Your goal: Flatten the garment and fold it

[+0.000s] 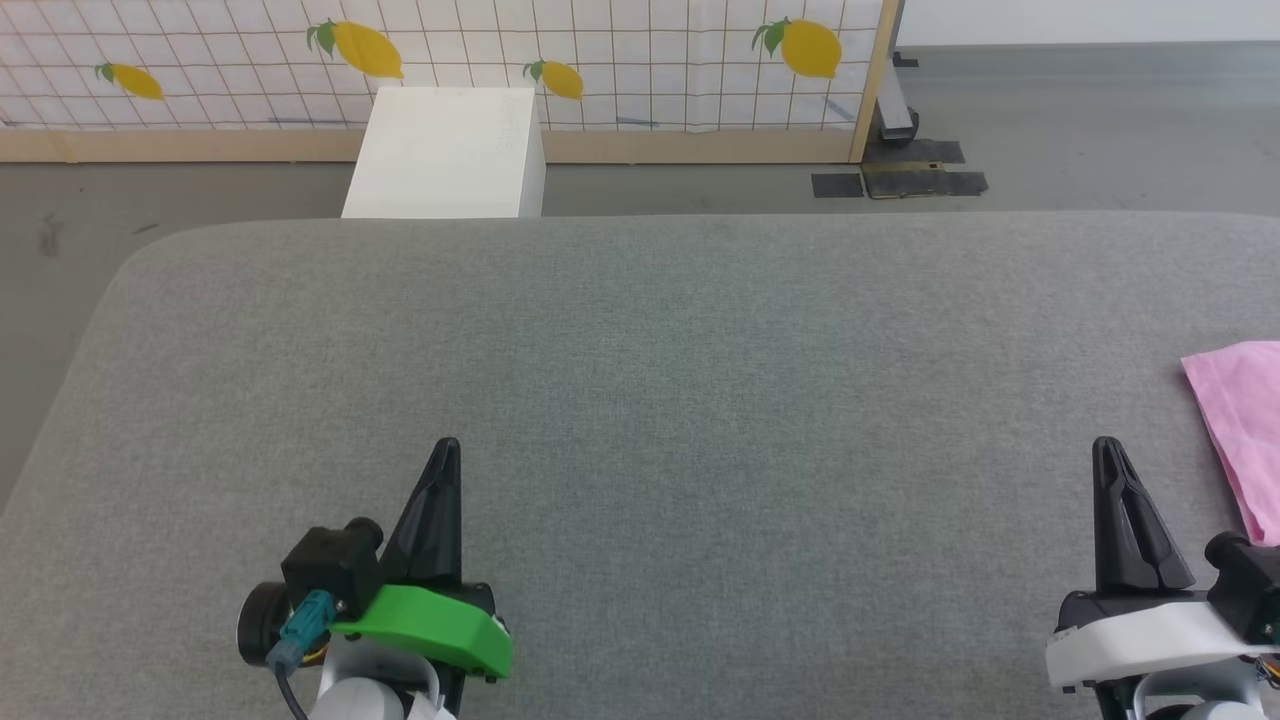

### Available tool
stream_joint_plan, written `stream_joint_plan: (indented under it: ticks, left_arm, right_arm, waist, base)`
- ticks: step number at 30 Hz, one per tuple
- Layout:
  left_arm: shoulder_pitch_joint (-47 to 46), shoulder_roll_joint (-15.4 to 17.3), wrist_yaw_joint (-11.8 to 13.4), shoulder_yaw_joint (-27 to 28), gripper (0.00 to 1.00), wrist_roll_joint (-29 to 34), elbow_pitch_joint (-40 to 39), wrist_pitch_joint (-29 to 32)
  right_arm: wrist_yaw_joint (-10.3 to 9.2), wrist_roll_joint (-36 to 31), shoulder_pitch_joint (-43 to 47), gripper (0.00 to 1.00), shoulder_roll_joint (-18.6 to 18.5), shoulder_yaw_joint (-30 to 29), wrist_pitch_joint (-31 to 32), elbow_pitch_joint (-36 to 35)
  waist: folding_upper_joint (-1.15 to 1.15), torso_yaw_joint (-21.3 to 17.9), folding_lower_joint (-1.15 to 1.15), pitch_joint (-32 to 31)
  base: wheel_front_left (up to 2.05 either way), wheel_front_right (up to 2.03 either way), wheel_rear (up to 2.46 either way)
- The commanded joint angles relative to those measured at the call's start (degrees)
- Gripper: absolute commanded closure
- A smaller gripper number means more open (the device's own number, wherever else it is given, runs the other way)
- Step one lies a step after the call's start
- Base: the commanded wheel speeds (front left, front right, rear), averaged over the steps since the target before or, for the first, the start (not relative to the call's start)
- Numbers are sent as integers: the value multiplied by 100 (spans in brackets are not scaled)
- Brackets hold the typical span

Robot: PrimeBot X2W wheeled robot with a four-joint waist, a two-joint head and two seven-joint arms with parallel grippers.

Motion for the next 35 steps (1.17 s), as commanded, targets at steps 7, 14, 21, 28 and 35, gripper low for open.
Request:
stream_joint_plan:
  ticks: [7,14,21,28,35]
  left_arm:
    - [33,-2,36,65,100,120,-78,127]
    - [52,-2,58,104,100,191,-124,207]
    - [72,-3,80,145,100,264,-171,290]
    - [97,-5,108,197,100,357,-232,395]
    - [117,-6,130,237,100,430,-280,477]
  right_arm:
    - [-1,-73,-25,100,2,69,104,-14]
    - [-1,-117,-40,100,2,110,170,-22]
    - [-2,-163,-55,100,3,153,238,-30]
    - [-2,-221,-74,100,5,208,324,-41]
    - [-3,-266,-90,100,6,251,392,-49]
  waist:
    - [0,48,0,-19]
    - [0,82,0,-33]
    - [0,117,0,-47]
    - [0,162,0,-64]
    - [0,197,0,-78]
  base:
    - [0,0,0]
    - [0,0,0]
    - [0,0,0]
    - [0,0,0]
    - [0,0,0]
